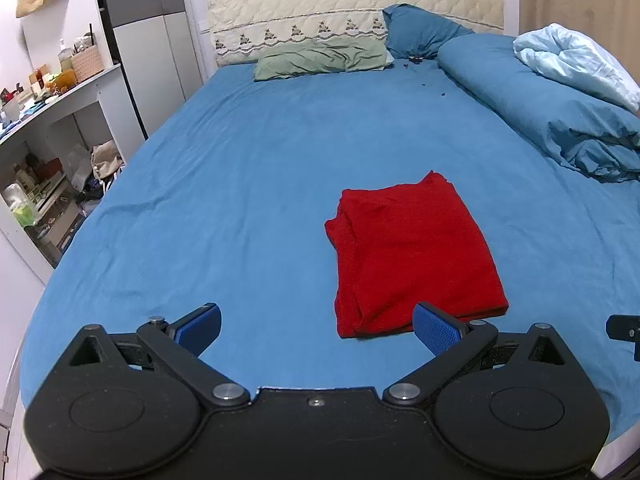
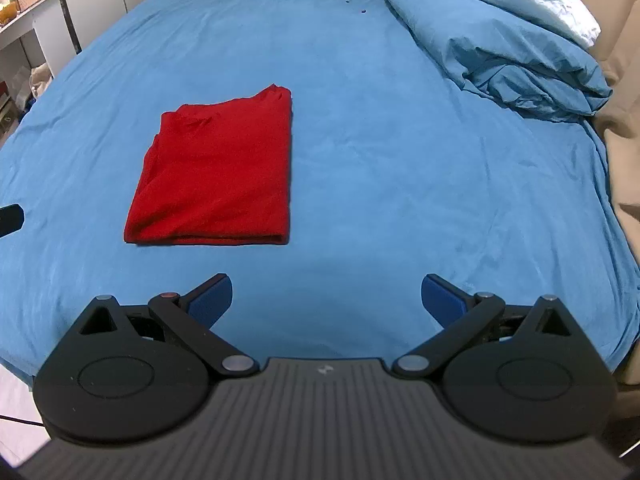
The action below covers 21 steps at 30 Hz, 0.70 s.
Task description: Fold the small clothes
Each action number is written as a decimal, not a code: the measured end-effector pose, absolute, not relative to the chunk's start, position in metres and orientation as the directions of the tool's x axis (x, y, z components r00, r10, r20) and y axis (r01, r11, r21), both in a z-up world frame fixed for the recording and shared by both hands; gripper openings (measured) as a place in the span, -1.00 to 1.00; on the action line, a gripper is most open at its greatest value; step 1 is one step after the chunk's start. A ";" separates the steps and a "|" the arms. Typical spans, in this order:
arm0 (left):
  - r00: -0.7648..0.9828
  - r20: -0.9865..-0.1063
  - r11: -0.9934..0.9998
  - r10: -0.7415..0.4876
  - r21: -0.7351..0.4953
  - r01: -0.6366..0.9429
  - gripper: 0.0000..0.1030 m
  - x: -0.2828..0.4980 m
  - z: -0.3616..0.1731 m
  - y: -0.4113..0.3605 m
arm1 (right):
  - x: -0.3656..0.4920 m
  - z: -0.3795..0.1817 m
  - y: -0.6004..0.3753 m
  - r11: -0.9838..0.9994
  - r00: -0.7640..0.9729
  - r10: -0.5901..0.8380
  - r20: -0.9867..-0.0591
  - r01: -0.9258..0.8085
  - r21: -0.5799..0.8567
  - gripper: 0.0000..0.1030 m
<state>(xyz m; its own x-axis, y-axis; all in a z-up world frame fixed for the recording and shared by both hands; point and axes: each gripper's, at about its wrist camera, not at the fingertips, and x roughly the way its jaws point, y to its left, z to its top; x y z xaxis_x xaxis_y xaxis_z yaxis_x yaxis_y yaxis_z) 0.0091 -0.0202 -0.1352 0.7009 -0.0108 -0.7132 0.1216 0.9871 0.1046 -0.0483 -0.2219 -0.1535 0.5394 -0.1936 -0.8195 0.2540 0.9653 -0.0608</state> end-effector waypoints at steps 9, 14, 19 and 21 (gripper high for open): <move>0.702 -0.712 0.988 0.001 0.109 0.109 1.00 0.008 -0.136 -0.020 | -0.047 -0.152 -0.221 0.967 0.538 -0.195 -0.820 0.246 -0.068 1.00; 0.702 -0.712 0.988 0.002 0.109 0.108 1.00 0.008 -0.136 -0.020 | -0.047 -0.152 -0.219 0.968 0.538 -0.194 -0.820 0.243 -0.069 1.00; 0.702 -0.713 0.988 0.002 0.109 0.108 1.00 0.007 -0.136 -0.020 | -0.047 -0.154 -0.218 0.969 0.539 -0.194 -0.820 0.237 -0.074 1.00; 0.702 -0.712 0.988 -0.003 0.105 0.111 1.00 0.007 -0.135 -0.019 | -0.047 -0.154 -0.218 0.969 0.539 -0.195 -0.820 0.236 -0.075 1.00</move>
<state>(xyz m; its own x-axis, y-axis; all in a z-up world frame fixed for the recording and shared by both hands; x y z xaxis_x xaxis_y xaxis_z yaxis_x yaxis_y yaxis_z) 0.0069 -0.0189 -0.1353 0.7018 -0.0032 -0.7124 0.1109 0.9883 0.1048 -0.0471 -0.2184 -0.1537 0.5386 -0.1948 -0.8197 0.2363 0.9688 -0.0750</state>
